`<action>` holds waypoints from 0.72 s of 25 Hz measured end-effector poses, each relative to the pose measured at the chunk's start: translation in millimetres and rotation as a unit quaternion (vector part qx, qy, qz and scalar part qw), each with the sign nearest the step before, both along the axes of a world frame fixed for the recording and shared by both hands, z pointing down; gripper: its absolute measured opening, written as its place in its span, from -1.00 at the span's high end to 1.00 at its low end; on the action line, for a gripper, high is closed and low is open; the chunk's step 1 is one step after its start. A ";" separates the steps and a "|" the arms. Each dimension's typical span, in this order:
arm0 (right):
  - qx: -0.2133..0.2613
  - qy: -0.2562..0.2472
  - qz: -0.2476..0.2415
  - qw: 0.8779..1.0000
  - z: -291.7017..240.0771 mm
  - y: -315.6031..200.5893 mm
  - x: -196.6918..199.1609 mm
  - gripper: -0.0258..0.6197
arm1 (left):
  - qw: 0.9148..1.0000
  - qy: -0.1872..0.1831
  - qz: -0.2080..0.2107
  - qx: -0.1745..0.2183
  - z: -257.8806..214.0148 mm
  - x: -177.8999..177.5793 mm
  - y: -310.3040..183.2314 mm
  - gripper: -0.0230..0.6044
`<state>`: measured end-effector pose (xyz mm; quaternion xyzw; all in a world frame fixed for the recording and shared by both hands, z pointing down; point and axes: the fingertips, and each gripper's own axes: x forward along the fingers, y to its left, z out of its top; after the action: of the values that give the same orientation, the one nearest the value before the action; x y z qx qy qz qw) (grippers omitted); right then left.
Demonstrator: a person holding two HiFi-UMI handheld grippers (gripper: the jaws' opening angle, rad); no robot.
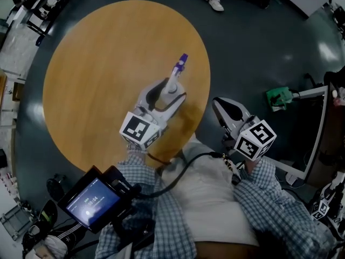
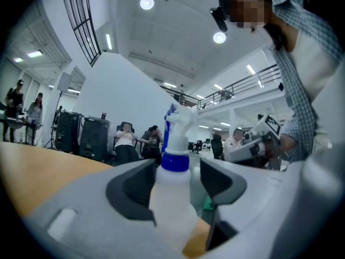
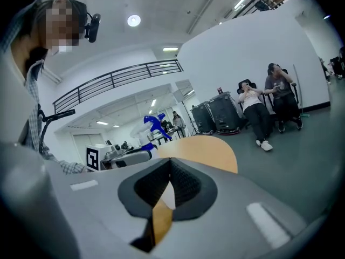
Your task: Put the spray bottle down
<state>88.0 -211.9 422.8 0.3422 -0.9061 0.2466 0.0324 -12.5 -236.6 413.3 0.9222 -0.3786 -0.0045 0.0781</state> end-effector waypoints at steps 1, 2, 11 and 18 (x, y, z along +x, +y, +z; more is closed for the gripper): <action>0.001 0.000 0.001 1.000 0.1 2.4 -0.6 0.91 | 1.000 -0.004 -0.002 -0.005 7.7 -3.0 4.1 0.12; 0.002 -0.001 0.001 1.000 0.7 4.8 -1.3 0.91 | 1.000 -0.008 -0.004 -0.011 15.4 -6.1 8.8 0.12; 0.017 -0.012 -0.008 1.000 -7.3 60.2 -18.8 0.91 | 0.998 -0.033 -0.045 0.000 8.4 -25.6 101.5 0.62; 0.044 -0.016 0.000 0.999 -18.7 112.1 -42.8 0.91 | 0.999 -0.028 -0.042 0.009 -4.0 -45.4 186.9 0.92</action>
<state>45.2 -99.7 404.2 0.3394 -0.9164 0.2122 0.0030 -57.9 -49.7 409.3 0.9061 -0.4186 0.0144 0.0595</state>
